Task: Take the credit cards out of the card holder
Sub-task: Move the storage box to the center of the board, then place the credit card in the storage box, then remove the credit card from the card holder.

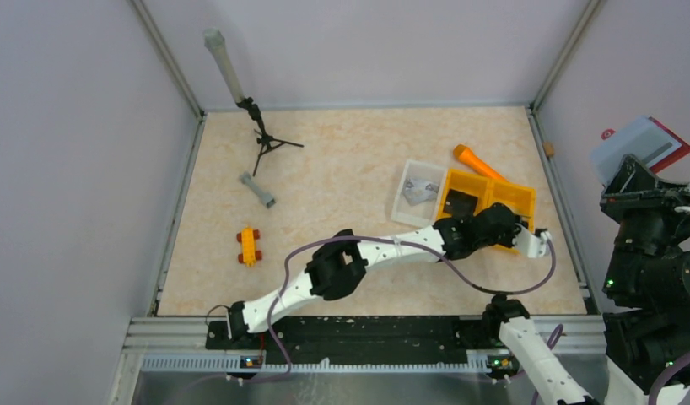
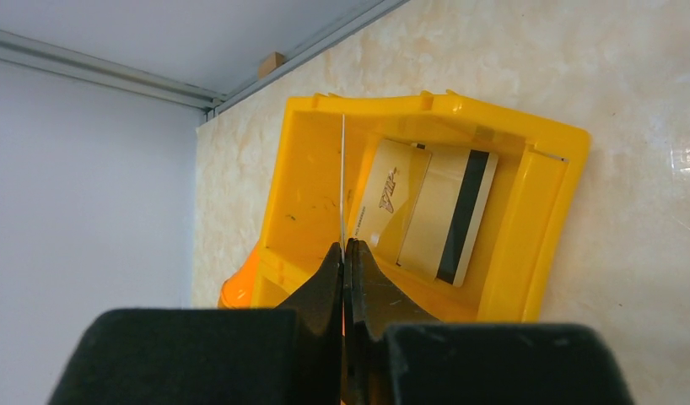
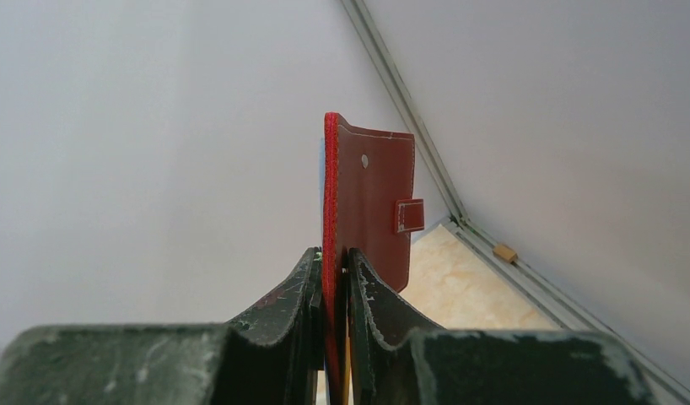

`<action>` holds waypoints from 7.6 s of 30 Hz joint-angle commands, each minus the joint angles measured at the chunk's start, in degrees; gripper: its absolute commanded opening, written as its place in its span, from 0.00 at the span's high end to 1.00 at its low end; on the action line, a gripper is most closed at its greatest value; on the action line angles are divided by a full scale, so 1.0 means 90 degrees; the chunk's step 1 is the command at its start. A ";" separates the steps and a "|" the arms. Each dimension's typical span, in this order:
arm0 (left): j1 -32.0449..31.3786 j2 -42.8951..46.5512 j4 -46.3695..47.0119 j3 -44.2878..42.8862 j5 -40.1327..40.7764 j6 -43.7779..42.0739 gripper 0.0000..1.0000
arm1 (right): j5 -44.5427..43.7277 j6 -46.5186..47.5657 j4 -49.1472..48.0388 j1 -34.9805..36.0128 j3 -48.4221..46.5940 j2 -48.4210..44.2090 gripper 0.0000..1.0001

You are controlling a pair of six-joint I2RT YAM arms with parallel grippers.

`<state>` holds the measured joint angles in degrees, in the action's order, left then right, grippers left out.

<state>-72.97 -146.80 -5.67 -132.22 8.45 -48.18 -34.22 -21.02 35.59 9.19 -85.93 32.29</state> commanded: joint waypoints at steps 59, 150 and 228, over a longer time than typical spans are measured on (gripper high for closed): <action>0.0786 0.0915 -0.0268 0.1980 0.1332 -0.0902 0.74 | 0.0588 -0.0263 -0.0111 -0.0050 0.0394 -0.0112 1.00; 0.4785 0.7629 0.8814 1.1268 -0.6431 1.1832 1.00 | 0.9621 -0.3149 -0.5591 0.0753 0.5295 0.1577 0.39; 0.4799 0.7690 0.7378 1.0840 -0.6797 1.1342 1.00 | 0.9597 -0.2779 -0.4872 0.0748 0.4990 0.1402 0.90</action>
<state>-30.02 -77.17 58.24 -31.94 -51.88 53.91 51.53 -46.15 -6.20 15.59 -38.76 45.04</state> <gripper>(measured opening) 0.031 0.154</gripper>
